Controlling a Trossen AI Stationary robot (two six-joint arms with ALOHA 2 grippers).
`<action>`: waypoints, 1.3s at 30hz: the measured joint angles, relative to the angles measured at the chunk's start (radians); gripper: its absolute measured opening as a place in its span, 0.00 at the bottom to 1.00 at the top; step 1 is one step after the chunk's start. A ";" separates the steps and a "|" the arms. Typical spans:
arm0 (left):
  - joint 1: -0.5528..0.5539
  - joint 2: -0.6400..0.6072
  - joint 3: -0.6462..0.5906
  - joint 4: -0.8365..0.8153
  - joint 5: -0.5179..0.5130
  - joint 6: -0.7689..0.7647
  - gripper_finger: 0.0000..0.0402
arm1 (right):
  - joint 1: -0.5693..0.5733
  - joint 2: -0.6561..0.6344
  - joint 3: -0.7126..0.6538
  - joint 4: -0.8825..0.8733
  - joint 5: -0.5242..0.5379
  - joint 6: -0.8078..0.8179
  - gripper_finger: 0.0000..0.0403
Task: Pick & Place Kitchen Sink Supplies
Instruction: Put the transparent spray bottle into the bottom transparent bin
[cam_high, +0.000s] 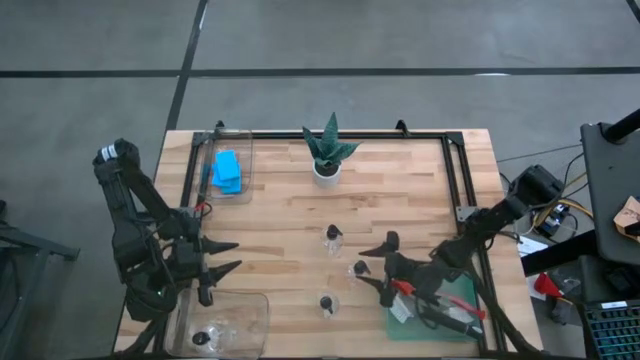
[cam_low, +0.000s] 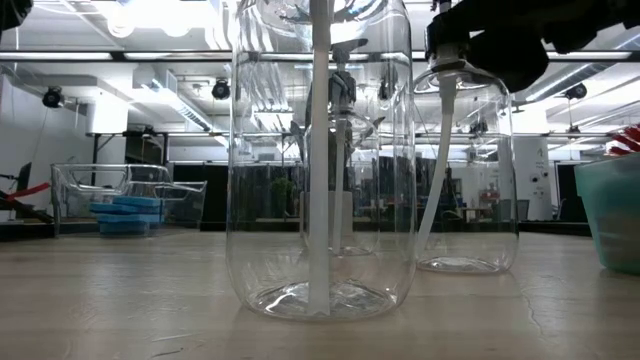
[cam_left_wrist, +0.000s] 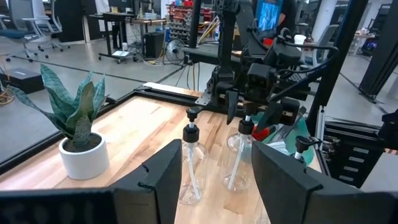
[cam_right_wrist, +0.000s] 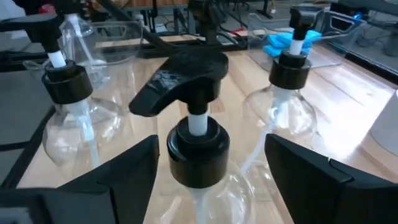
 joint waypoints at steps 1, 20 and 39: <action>0.000 0.000 0.000 0.001 0.000 0.000 0.46 | -0.004 0.003 0.000 0.000 -0.003 0.000 0.71; 0.000 0.000 0.000 0.003 0.001 0.002 0.46 | -0.026 0.003 0.002 0.016 -0.015 -0.047 0.32; 0.000 0.000 0.000 0.003 0.005 0.022 0.46 | -0.061 -0.113 0.111 0.053 -0.009 -0.297 0.33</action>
